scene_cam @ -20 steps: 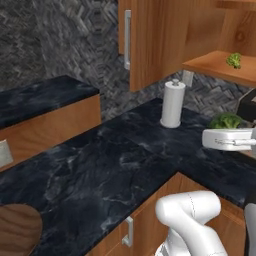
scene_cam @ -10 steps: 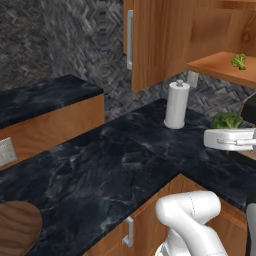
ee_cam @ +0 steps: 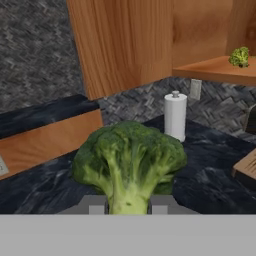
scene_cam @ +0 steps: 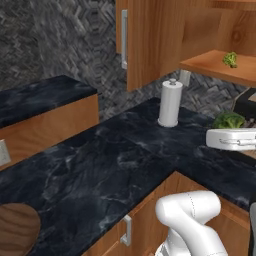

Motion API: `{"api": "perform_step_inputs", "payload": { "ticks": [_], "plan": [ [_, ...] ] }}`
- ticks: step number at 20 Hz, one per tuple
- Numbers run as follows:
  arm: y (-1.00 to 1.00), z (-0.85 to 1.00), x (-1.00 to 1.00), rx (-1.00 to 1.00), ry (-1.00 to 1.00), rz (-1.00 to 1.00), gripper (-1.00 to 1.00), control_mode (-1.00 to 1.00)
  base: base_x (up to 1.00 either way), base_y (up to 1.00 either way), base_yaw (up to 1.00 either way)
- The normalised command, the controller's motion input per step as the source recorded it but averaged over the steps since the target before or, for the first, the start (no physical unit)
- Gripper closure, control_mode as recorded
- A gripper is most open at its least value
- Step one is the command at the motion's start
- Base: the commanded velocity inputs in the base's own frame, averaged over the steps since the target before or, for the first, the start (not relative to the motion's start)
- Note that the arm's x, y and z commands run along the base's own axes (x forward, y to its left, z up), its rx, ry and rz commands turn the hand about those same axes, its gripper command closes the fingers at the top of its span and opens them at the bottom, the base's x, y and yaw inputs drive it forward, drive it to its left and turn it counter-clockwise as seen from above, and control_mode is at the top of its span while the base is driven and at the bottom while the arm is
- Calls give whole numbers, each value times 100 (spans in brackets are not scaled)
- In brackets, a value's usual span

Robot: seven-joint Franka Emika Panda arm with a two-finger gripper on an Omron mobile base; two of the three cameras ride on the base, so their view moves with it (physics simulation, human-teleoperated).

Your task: Pick the broccolis from the cabinet and place them in one bowl. Pick the banana from the sink and place it in the other bowl.

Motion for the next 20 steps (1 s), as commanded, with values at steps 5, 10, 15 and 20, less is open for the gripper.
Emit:
{"api": "perform_step_inputs", "payload": {
  "ticks": [5,10,15,20],
  "plan": [
    [0,0,0,0,0,0,100,100,-47,37,-30],
    [0,0,0,0,0,0,100,100,-66,34,-30],
    [0,0,0,0,0,0,100,100,-69,29,-31],
    [0,0,0,0,0,0,100,100,-75,27,-31]
  ]
}}
